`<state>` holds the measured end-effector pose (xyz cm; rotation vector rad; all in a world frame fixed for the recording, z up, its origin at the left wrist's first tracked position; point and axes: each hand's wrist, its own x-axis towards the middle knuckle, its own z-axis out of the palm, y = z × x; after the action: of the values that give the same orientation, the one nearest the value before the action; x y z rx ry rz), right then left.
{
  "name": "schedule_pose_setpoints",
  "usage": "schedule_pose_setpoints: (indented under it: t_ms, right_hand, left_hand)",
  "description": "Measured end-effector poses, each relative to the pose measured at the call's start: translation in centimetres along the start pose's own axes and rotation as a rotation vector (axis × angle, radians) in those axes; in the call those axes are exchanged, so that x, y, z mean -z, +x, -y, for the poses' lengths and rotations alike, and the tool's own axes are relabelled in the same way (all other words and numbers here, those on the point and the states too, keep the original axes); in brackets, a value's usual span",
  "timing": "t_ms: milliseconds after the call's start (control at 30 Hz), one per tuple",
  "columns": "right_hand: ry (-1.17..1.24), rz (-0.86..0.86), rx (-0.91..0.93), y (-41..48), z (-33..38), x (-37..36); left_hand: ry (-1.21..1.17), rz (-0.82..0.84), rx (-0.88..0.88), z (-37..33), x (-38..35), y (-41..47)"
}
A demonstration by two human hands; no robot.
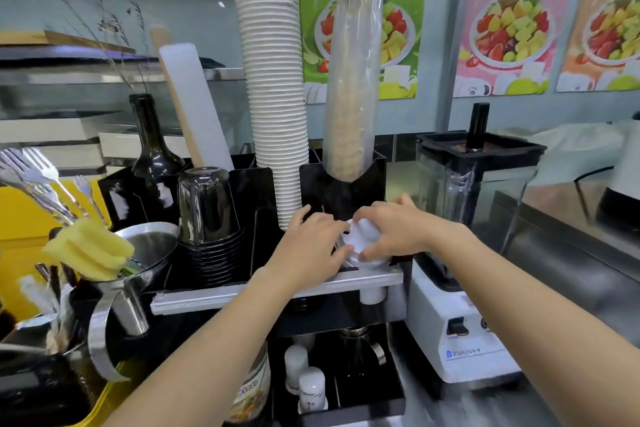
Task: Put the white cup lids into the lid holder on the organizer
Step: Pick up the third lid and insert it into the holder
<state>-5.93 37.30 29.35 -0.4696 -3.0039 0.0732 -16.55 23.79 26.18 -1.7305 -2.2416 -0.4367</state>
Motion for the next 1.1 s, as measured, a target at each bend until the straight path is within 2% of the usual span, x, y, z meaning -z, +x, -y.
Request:
schedule_pose_setpoints:
  t_ms: [200,300,400,567,1100]
  right_hand:
    - [-0.111,0.160,-0.045,0.6,0.2,-0.4]
    - [-0.098,0.257,-0.083,0.7,0.8,-0.5]
    - [-0.048,0.299,-0.118,0.8,0.9,-0.2]
    - [-0.035,0.314,-0.100,0.9,0.8,-0.2]
    - [-0.060,0.305,-0.097,0.9,0.9,-0.4]
  left_hand:
    - [0.058,0.078,-0.049,0.3,-0.9,0.5]
    - [0.112,0.147,-0.087,0.5,-1.0,0.6]
    - [0.168,0.140,-0.113,0.5,-1.2,0.6]
    - [0.180,0.080,-0.125,0.6,-1.4,0.6]
    - [0.189,0.130,-0.109,0.7,-1.7,0.7]
